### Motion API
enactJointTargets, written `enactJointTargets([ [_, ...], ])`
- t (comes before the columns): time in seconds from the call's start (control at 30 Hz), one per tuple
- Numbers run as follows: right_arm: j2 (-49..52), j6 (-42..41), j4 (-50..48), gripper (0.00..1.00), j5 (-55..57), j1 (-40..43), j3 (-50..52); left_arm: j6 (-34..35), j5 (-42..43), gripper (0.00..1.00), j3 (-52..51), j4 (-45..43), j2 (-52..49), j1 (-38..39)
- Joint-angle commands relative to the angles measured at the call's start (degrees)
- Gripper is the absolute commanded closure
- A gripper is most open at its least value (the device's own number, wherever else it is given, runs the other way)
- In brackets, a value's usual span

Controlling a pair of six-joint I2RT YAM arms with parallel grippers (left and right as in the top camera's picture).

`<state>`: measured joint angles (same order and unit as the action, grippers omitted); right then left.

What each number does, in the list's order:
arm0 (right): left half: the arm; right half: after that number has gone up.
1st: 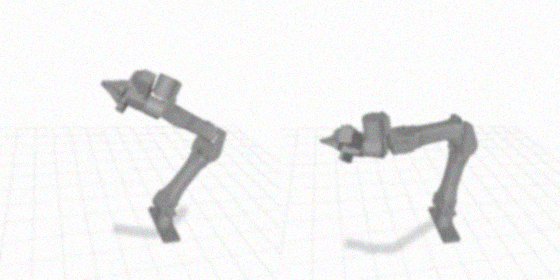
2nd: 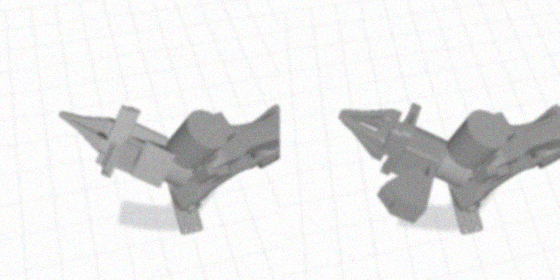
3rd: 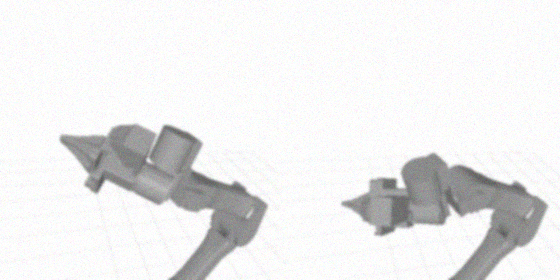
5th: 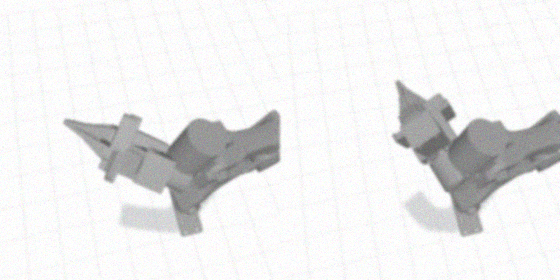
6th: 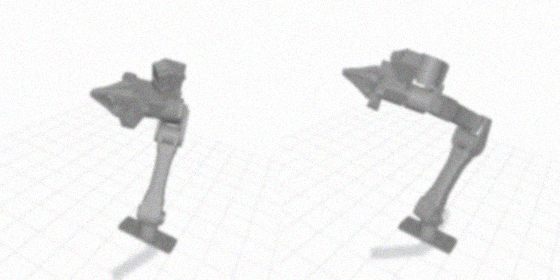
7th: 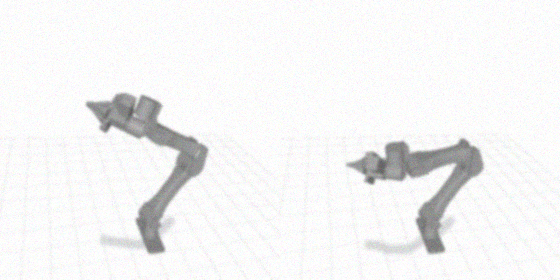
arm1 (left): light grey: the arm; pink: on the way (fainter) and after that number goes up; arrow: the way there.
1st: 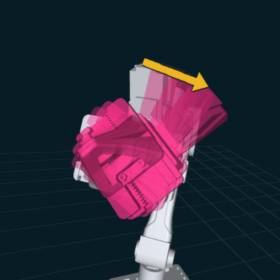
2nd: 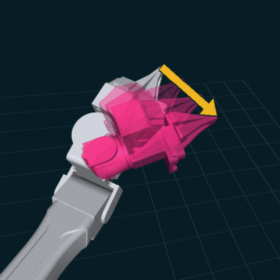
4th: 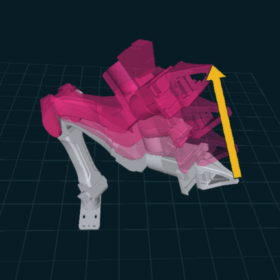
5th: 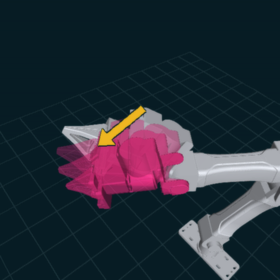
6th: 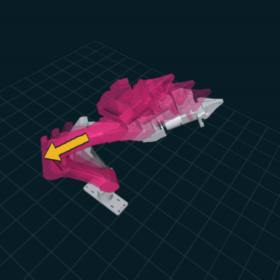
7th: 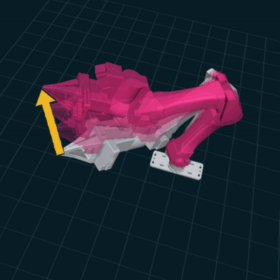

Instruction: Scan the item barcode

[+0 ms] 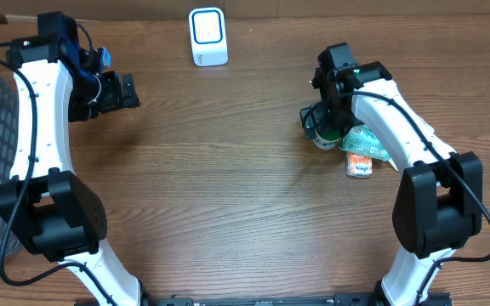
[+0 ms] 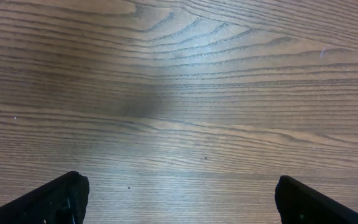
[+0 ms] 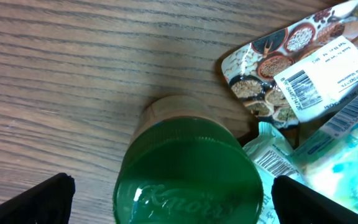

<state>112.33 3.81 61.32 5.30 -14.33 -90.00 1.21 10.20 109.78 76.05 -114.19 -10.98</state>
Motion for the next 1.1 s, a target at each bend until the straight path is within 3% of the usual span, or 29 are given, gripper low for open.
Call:
enactJointTargets([
  [0.0,-2.01,-1.11,1.33,0.00,-0.50,-0.07,-5.09,-1.22,-0.31,0.00,1.05,-0.04,1.44,0.17],
  [0.3,-8.66,-4.79,16.26,0.00,-3.52,-0.28,-22.10,-1.22,-0.31,0.00,1.05,-0.04,1.44,0.17],
  [0.57,-17.79,-14.45,30.51,0.00,-10.64,-0.28,-37.05,-1.22,-0.31,0.00,1.05,-0.04,1.44,0.17],
  [0.8,-27.47,-15.87,32.46,0.00,-12.61,-0.28,-38.40,-1.22,-0.31,0.01,1.05,-0.04,1.44,0.17],
  [1.07,-30.49,-15.74,32.68,0.00,-13.20,-0.28,-38.40,-1.22,-0.31,0.01,1.05,-0.04,1.44,0.17],
])
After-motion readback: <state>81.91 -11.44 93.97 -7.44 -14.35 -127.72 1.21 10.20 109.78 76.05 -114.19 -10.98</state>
